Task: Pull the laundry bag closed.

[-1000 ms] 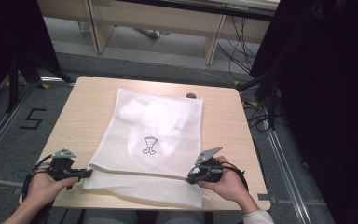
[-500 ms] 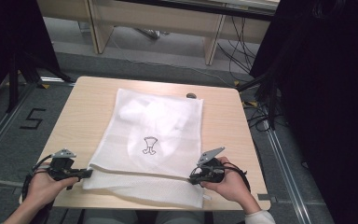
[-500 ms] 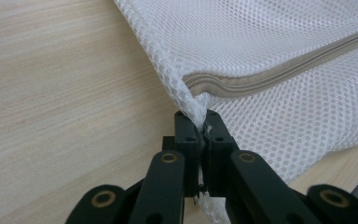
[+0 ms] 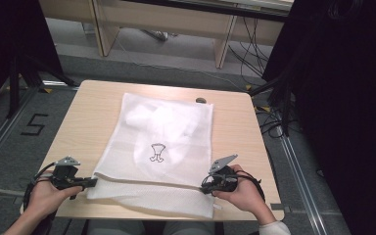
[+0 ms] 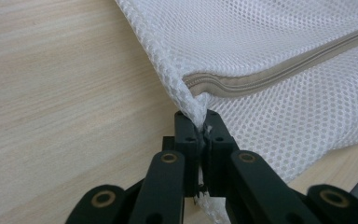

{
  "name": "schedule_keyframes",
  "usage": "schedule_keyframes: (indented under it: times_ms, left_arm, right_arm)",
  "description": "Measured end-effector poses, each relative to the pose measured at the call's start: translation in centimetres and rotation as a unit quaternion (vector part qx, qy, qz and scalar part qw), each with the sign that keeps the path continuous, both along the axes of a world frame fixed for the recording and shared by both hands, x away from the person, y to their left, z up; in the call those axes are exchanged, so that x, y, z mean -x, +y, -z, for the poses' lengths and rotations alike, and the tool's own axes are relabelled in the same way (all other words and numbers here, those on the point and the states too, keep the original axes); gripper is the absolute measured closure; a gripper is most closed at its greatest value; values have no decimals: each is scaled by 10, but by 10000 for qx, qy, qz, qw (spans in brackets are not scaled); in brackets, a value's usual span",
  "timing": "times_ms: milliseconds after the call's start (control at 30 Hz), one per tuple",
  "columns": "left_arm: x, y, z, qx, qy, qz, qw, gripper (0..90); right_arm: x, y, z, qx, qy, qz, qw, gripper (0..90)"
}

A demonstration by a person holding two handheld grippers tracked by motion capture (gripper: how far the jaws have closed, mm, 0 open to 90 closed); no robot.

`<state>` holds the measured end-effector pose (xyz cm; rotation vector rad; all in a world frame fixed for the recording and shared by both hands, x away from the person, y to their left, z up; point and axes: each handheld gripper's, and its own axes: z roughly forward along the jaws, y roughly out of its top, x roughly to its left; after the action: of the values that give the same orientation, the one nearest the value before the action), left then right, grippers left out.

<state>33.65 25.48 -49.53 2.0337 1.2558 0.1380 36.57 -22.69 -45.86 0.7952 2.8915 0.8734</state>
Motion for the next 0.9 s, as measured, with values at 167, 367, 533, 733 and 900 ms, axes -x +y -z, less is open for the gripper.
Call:
schedule_keyframes:
  times_ms: [167,367,533,733,900]
  left_arm:
    - [0,0,0,-9,8,-1,10000,861]
    - [0,-2,1,69,-12,-120,9999,861]
    - [0,-1,1,22,21,6,10000,861]
    - [0,-1,0,-38,138,74,9999,861]
    - [0,-3,2,62,170,30,9998,860]
  right_arm:
    - [1,-4,0,56,86,114,9999,825]
    - [2,-11,0,43,137,187,9997,825]
    - [1,-16,2,43,162,186,9997,825]
    - [1,-18,4,130,215,266,9993,825]
    - [-1,-19,6,191,151,168,9996,825]
